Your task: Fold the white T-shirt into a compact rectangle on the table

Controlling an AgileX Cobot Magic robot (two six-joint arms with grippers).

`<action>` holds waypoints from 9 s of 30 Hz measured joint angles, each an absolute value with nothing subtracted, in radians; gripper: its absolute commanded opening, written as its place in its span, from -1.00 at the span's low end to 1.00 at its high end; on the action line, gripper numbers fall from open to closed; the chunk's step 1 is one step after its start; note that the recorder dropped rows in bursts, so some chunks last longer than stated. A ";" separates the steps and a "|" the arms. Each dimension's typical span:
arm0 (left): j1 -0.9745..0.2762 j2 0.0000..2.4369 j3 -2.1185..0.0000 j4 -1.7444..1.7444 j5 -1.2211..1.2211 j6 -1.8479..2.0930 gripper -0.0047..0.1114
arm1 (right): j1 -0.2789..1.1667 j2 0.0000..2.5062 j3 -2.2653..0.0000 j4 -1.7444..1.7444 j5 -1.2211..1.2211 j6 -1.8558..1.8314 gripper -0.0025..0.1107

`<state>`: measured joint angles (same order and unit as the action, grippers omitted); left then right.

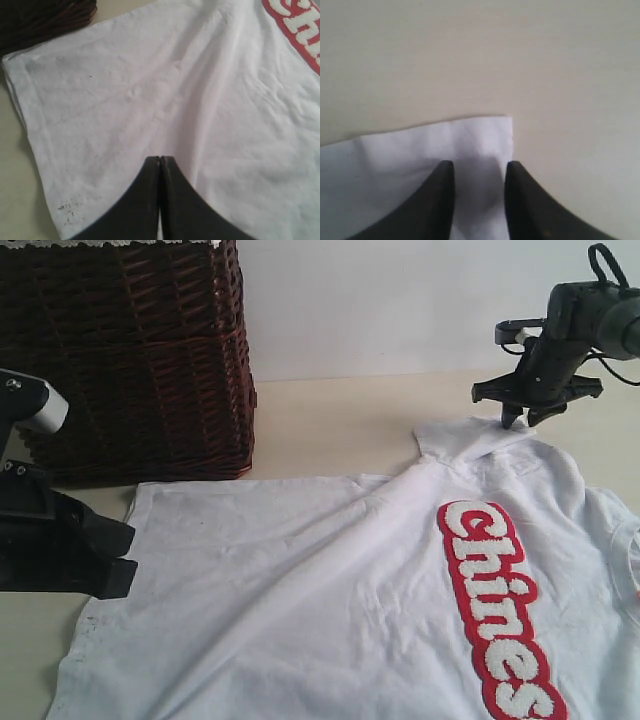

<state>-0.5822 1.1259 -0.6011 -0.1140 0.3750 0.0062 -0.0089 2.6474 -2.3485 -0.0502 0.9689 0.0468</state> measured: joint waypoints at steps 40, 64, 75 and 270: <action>-0.594 1.193 -0.562 -0.114 0.319 0.045 -0.92 | -0.020 2.510 -2.257 0.152 1.219 -0.211 -0.96; -0.622 1.193 -0.556 -0.114 0.319 0.048 -0.92 | -0.028 2.344 -1.862 -0.204 1.217 -0.062 -0.96; -0.622 1.193 -0.554 -0.114 0.322 0.048 -0.92 | -0.034 2.335 -1.782 -0.137 1.222 -0.090 -0.96; -0.635 1.641 -0.519 -0.184 0.188 0.069 -0.88 | 0.062 1.935 -1.154 0.327 0.676 -0.441 -0.89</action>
<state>-0.6346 1.6409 -0.5193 -0.1841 0.1875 0.0693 0.0623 1.9348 -1.1540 0.3272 0.6757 -0.4414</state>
